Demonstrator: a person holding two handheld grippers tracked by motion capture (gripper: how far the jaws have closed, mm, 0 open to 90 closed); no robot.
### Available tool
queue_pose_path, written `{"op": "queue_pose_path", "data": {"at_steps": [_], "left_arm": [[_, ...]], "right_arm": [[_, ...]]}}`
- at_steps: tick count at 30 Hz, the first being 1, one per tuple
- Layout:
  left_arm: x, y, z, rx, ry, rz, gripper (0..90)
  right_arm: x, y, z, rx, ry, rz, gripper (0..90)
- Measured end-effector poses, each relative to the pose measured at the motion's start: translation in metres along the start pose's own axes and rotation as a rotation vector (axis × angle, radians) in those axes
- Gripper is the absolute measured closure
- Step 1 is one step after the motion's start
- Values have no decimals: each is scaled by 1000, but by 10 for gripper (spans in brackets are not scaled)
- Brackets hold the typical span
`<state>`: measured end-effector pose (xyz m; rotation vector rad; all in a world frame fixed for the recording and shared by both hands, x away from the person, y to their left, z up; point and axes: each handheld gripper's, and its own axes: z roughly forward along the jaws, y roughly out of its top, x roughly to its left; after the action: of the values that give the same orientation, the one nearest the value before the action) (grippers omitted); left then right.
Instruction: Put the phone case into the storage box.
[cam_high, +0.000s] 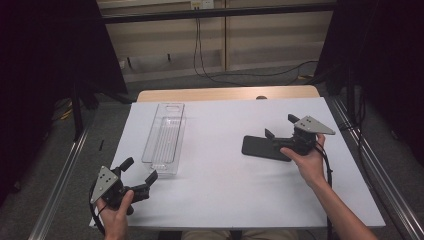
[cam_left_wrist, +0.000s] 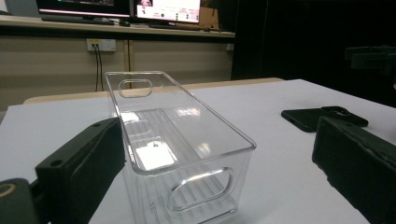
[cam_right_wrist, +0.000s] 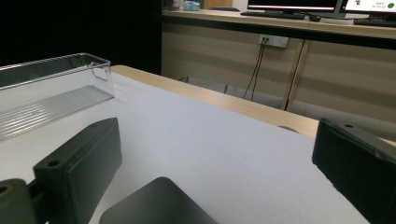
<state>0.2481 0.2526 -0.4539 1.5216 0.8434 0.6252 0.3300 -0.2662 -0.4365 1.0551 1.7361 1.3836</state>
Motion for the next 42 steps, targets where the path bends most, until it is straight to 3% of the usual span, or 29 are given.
{"op": "queue_pose_path", "data": {"at_steps": [4, 16, 22, 32, 33, 35, 42], "left_arm": [[-1, 0, 0, 0, 4, 3, 27], [1, 0, -1, 5, 2, 5, 27], [1, 0, -1, 1, -1, 3, 26], [1, 0, -1, 7, -3, 7, 26], [1, 0, -1, 7, -3, 7, 26], [1, 0, -1, 7, -4, 7, 27], [1, 0, 0, 6, -5, 4, 27]], "right_arm": [[1, 2, 8, -11, -8, 10, 17], [1, 9, 37, -28, -32, -36, 42], [-1, 4, 46, -29, -32, -17, 105], [-5, 10, 54, -16, -2, -4, 356], [-5, 10, 54, -11, 10, 2, 383], [-7, 10, 54, 31, 13, 24, 537], [-16, 7, 54, 84, 47, 99, 749]]}}
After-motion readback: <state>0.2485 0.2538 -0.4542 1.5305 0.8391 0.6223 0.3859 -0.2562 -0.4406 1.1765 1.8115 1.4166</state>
